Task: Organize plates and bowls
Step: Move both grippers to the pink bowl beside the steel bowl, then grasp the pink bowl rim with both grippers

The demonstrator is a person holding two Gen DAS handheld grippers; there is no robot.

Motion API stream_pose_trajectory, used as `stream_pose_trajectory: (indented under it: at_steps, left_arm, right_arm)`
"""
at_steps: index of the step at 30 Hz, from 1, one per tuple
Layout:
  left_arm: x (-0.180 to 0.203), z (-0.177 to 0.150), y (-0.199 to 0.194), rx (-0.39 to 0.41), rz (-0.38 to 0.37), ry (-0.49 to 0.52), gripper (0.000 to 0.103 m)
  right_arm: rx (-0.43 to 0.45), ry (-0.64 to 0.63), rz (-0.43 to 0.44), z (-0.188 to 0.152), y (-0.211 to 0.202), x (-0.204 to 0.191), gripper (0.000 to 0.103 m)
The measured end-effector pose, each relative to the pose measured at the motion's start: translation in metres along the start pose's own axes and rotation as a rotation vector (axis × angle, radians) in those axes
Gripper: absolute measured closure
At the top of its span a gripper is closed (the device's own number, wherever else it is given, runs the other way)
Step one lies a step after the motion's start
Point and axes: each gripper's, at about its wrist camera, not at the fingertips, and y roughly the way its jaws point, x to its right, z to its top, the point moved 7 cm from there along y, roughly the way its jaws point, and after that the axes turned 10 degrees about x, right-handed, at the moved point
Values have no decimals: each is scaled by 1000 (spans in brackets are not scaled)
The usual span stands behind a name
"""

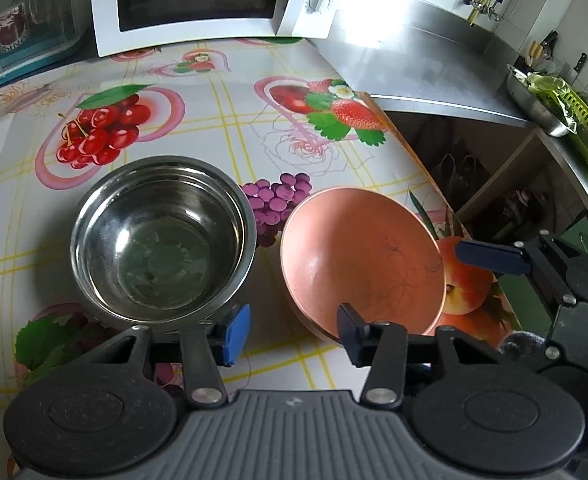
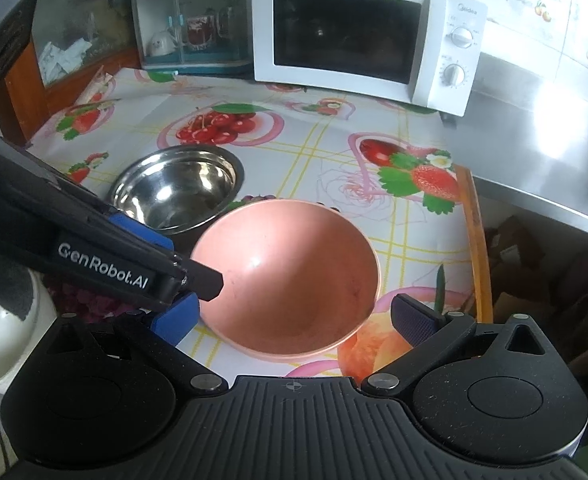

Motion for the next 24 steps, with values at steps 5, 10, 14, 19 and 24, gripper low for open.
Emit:
stream_pose_trajectory:
  at_steps: [5, 10, 14, 19, 24]
  left_arm:
    - [0, 0, 7, -9, -13, -5, 71]
    - [4, 1, 11, -12, -22, -7, 83]
    - [5, 0, 10, -13, -19, -4, 84]
    - [13, 0, 0, -14, -53, 3, 85]
    - [19, -2, -7, -10, -33, 41, 84]
  right_arm:
    - [0, -2, 26, 0, 4, -3, 1]
    - [-3, -19, 32, 1, 7, -6, 0]
    - [-7, -12, 33, 1, 6, -6, 0]
    - [-10, -27, 67, 2, 1, -18, 4]
    - [5, -44, 57, 3, -5, -31, 4]
